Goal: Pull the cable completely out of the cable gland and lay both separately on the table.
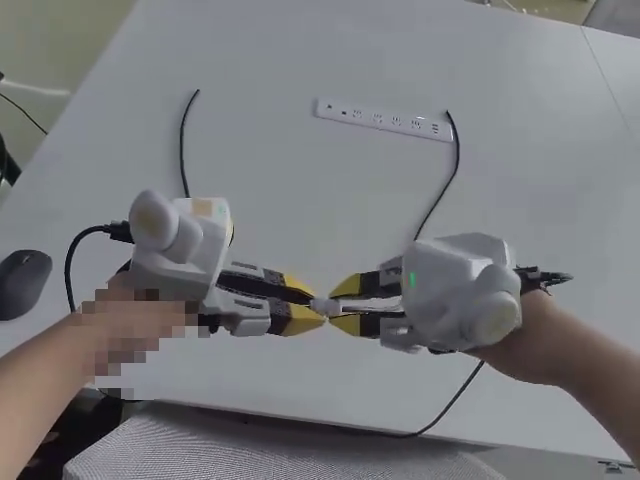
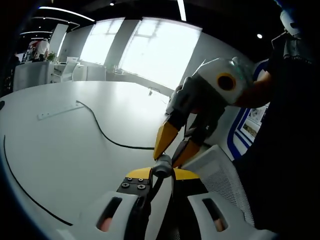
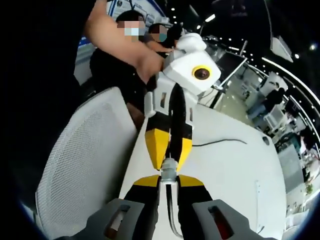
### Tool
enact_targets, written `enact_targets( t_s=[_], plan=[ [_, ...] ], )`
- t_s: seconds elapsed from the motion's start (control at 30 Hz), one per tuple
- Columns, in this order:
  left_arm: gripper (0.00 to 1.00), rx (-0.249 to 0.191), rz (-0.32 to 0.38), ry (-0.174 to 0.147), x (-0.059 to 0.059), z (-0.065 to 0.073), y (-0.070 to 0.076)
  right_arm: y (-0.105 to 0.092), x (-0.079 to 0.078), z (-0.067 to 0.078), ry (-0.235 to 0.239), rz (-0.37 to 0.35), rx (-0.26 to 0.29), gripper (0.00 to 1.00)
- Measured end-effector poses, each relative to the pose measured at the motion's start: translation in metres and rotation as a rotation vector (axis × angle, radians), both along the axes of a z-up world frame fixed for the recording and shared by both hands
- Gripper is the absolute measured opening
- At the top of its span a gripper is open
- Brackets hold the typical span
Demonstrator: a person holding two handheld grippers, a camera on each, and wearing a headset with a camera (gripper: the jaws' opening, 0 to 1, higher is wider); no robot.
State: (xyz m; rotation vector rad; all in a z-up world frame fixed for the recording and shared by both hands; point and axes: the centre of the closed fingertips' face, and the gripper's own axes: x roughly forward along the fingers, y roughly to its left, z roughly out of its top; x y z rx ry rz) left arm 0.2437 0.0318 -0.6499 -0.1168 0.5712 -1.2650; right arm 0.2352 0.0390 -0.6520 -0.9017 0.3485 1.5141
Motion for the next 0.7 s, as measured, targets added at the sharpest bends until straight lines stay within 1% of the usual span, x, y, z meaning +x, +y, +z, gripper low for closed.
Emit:
enact_targets(
  t_s=[0.07, 0.13, 0.17, 0.2, 0.23, 0.27, 0.3, 0.37, 0.43, 0.47, 0.53, 0.57, 0.6, 0.63, 0.67, 0.7],
  plan=[
    [0.15, -0.002, 0.0, -0.001, 0.0, 0.001, 0.0, 0.0, 0.001, 0.001, -0.015, 0.001, 0.001, 0.08],
    [0.15, -0.005, 0.002, -0.005, 0.001, 0.003, 0.0, -0.001, 0.003, 0.003, -0.016, -0.008, 0.008, 0.08],
    [0.15, -0.007, 0.002, -0.006, 0.001, 0.004, -0.001, -0.001, 0.004, 0.004, -0.007, -0.021, 0.014, 0.08],
    [0.15, -0.007, 0.002, -0.007, 0.001, 0.004, -0.001, -0.002, 0.004, 0.004, 0.021, -0.049, 0.019, 0.08],
    [0.15, -0.005, -0.001, -0.01, 0.0, 0.005, -0.002, -0.002, 0.004, 0.004, 0.035, -0.056, 0.02, 0.08],
    [0.15, -0.005, -0.001, -0.011, 0.0, 0.005, -0.002, -0.002, 0.004, 0.005, 0.026, -0.049, 0.022, 0.08],
    [0.15, -0.006, 0.0, -0.013, 0.0, 0.005, -0.003, -0.002, 0.005, 0.005, 0.033, -0.054, 0.025, 0.08],
    [0.15, -0.003, -0.006, -0.023, -0.001, 0.005, -0.003, -0.003, 0.005, 0.004, 0.086, -0.091, 0.036, 0.08],
    [0.15, -0.002, -0.007, -0.029, -0.002, 0.005, -0.003, -0.005, 0.004, 0.005, 0.095, -0.086, 0.036, 0.08],
    [0.15, 0.0, -0.009, -0.031, -0.002, 0.005, -0.004, -0.004, 0.001, 0.006, 0.144, -0.106, 0.056, 0.09],
    [0.15, 0.004, -0.011, -0.042, -0.003, 0.005, -0.004, -0.007, -0.001, 0.006, 0.242, -0.135, 0.071, 0.14],
    [0.15, 0.009, -0.01, -0.047, -0.003, 0.004, -0.004, -0.008, -0.002, 0.005, 0.288, -0.152, 0.078, 0.17],
    [0.15, 0.01, -0.009, -0.05, -0.003, 0.004, -0.003, -0.013, 0.001, 0.003, 0.326, -0.183, 0.068, 0.19],
    [0.15, 0.009, -0.009, -0.052, -0.004, 0.005, -0.003, -0.016, 0.001, 0.002, 0.357, -0.188, 0.066, 0.2],
    [0.15, 0.008, -0.009, -0.052, -0.004, 0.005, -0.003, -0.016, 0.0, 0.003, 0.416, -0.196, 0.083, 0.22],
    [0.15, 0.01, -0.011, -0.055, -0.004, 0.005, -0.003, -0.016, 0.005, 0.006, 0.427, -0.205, 0.11, 0.21]
  ],
)
